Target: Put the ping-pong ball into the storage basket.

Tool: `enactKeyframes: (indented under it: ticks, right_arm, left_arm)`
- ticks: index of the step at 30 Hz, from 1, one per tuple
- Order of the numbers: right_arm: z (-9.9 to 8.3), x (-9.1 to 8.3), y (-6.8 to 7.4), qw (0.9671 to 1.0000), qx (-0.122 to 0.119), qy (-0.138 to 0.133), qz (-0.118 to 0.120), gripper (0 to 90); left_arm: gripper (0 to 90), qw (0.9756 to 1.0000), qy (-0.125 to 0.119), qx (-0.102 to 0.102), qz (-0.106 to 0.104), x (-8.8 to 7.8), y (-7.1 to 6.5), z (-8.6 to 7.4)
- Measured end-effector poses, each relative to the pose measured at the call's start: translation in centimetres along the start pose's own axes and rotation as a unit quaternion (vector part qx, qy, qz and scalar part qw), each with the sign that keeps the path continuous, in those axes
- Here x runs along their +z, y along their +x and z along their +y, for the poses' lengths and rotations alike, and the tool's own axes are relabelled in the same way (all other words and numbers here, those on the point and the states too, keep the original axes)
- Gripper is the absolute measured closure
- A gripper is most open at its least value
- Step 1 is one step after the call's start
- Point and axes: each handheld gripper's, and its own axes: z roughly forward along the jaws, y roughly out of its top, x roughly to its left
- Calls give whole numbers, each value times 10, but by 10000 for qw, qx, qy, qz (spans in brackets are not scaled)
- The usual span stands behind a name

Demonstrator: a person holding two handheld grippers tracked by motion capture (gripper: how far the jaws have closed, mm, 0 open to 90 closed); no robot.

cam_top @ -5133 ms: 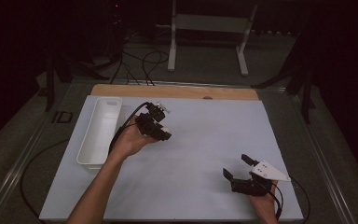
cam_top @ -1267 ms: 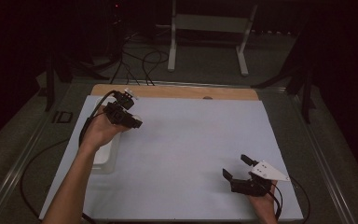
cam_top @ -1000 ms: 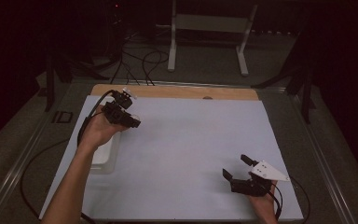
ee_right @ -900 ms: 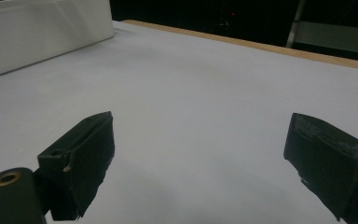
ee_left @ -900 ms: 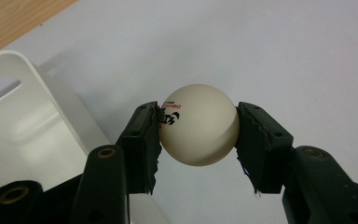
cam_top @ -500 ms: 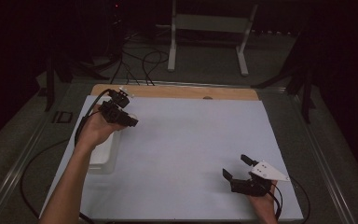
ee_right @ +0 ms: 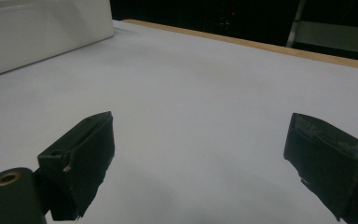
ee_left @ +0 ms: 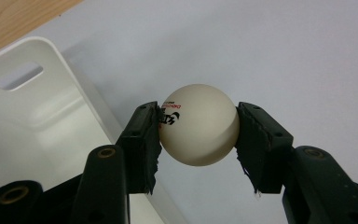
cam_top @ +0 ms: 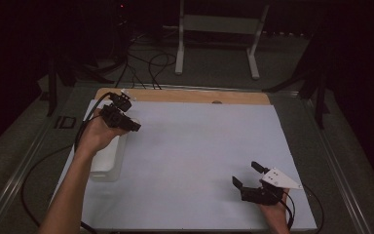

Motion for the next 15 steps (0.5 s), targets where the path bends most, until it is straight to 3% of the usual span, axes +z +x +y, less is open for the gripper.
enactKeyframes:
  ticks: [15]
  right_arm:
    - [0,0,0,10000,3,-3,-6,80]
  left_arm:
    - [512,9999,53,-7,92,-2,3,-2]
